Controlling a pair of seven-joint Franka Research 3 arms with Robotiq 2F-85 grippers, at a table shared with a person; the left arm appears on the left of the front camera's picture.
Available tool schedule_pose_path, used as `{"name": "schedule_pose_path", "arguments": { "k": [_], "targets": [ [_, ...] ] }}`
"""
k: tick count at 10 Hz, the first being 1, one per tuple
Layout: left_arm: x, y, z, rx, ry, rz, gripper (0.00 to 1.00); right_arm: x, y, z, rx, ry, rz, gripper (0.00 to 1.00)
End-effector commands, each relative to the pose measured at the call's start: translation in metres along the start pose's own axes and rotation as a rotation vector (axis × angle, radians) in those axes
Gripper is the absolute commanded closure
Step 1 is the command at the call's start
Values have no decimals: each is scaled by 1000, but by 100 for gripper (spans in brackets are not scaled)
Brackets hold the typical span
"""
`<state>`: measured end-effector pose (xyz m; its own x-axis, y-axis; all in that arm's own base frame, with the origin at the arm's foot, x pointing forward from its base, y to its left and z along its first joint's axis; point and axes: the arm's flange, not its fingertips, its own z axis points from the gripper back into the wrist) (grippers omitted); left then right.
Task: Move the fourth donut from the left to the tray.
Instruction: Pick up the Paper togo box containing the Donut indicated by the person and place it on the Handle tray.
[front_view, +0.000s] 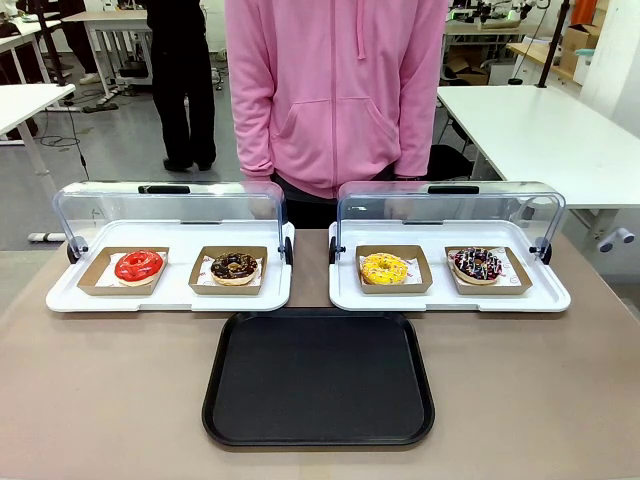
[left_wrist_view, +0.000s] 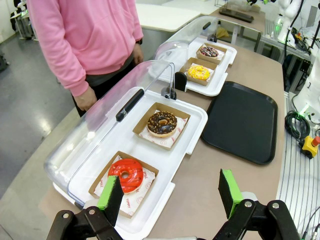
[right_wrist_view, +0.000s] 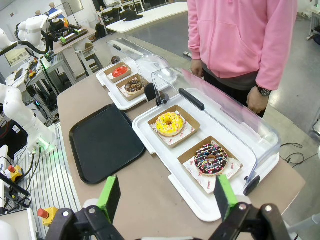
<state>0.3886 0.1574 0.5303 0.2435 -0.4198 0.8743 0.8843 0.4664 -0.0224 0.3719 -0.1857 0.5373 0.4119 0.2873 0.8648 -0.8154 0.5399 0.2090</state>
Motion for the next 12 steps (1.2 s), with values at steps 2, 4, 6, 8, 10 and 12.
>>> {"name": "schedule_pose_path", "arguments": {
  "k": [2,4,6,8,10,12],
  "targets": [
    [2,1,0,-3,-19,-4,0,4,-3,-1,2,-28,23,0],
    [2,1,0,-3,-19,-4,0,4,-3,-1,2,-28,23,0],
    [2,1,0,-3,-19,-4,0,4,-3,-1,2,-28,23,0],
    [2,1,0,-3,-19,-4,0,4,-3,-1,2,-28,23,0],
    [2,1,0,-3,-19,-4,0,4,-3,-1,2,-28,23,0],
    [2,1,0,-3,-19,-4,0,4,-3,-1,2,-28,23,0]
  ]
}}
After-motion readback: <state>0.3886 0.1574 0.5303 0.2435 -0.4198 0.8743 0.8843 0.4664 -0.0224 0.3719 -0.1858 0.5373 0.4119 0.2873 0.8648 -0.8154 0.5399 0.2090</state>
